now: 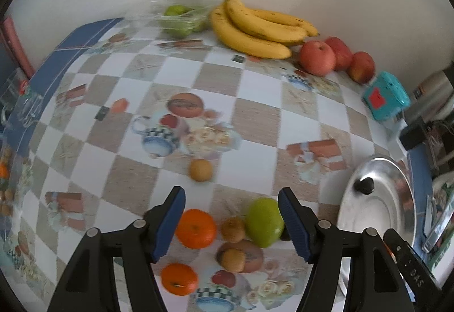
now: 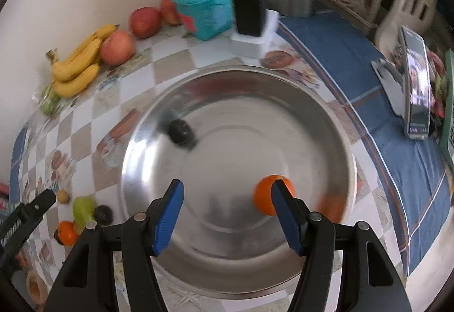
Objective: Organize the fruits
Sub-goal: 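Withdraw both tools from the tray back toward the fruit pile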
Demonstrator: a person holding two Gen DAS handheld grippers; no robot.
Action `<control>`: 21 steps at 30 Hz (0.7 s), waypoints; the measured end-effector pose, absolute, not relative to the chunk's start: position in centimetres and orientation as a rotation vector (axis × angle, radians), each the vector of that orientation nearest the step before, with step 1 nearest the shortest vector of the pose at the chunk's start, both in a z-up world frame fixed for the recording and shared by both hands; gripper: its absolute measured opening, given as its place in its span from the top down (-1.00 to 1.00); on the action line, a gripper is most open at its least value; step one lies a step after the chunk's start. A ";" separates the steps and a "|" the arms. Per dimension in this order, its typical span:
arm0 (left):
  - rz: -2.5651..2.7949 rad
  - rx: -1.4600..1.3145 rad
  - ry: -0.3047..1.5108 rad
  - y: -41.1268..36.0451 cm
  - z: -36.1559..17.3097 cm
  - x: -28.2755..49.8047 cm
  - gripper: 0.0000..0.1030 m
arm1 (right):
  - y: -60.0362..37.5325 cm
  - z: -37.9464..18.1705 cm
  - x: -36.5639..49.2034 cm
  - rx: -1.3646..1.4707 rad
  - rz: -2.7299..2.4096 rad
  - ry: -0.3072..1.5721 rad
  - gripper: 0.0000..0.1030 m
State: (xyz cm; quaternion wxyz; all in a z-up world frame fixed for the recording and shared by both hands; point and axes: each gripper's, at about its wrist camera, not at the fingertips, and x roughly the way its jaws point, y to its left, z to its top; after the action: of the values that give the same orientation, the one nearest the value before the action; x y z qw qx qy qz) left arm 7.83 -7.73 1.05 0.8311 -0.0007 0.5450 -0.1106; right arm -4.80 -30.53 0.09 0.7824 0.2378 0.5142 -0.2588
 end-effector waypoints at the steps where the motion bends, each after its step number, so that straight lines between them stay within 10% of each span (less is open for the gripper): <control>1: -0.231 -0.006 1.155 -7.5 1.1 7.9 -0.40 | -30.3 0.2 -4.7 0.510 -0.553 1.108 -0.26; 15: -0.218 0.000 1.177 -7.1 0.7 8.1 -0.64 | -29.7 0.2 -4.2 0.477 -0.532 1.127 -0.27; 21: -0.187 0.049 1.169 -7.1 0.2 8.2 -1.00 | -29.6 0.1 -4.2 0.479 -0.534 1.115 -0.77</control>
State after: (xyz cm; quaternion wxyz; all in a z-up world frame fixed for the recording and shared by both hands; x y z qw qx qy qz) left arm 8.15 -7.09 0.16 0.8296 0.0231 0.5508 -0.0879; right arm -4.25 -29.64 0.09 0.7882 0.2224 0.5175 -0.2478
